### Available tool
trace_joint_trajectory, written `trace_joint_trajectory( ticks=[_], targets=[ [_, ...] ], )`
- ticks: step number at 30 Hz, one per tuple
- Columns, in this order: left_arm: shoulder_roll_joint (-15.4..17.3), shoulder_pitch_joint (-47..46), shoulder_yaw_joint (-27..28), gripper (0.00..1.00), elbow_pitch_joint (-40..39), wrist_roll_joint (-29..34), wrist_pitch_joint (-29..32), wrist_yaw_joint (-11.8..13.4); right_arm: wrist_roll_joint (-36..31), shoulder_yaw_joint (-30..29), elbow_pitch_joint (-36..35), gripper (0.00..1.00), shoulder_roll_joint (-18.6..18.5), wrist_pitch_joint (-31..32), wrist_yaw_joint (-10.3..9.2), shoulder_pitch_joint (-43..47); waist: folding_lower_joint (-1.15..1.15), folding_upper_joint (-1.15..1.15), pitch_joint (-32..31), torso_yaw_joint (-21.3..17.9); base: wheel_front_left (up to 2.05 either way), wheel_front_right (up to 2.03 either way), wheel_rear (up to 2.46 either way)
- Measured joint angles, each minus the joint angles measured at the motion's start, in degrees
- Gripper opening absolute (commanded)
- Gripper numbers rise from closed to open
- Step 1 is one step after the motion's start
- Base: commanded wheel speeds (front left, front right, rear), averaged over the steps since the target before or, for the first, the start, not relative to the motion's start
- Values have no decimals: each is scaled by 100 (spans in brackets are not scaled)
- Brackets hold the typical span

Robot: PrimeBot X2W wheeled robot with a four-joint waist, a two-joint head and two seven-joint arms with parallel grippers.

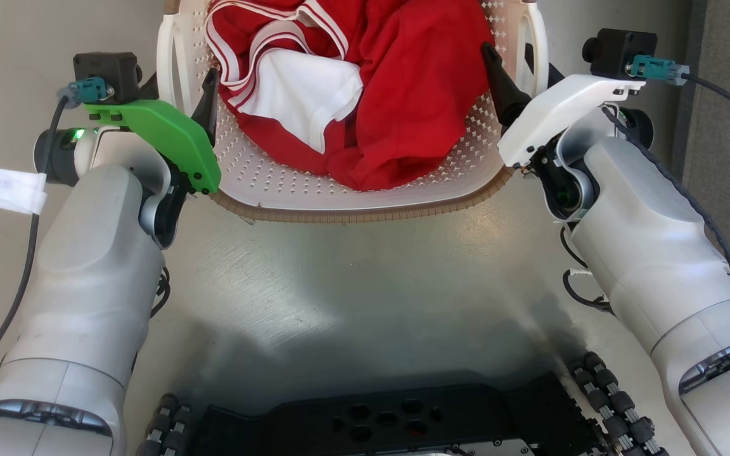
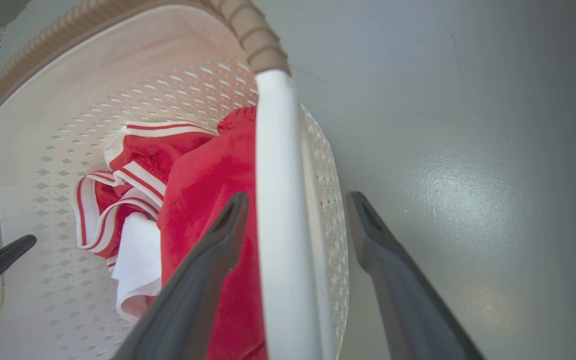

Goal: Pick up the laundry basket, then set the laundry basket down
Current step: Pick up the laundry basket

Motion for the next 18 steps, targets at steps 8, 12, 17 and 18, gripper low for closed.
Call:
trace_joint_trajectory(
  ticks=[8, 12, 17, 18],
  targets=[
    [2, -122, -133, 80, 158, -165, -1, 0, 237, 236, 62, 51, 2, -8, -32, -90, 0, 0, 31, -40, 0, 0, 0],
    [2, -131, -169, 0, 194, -218, -8, -1, 326, 337, 111, 0, 1, -49, -44, -94, 0, 0, 32, -49, 0, 0, 0],
    [-25, -197, -225, 0, 245, -331, -18, -9, 425, 474, 178, 0, 1, -52, -100, -119, 0, 0, 11, -55, 0, 0, 0],
    [-25, -209, -245, 0, 271, -353, -18, -9, 454, 495, 189, 0, 3, -52, -100, -122, 0, 0, 4, -56, 0, 0, 0]
  ],
)
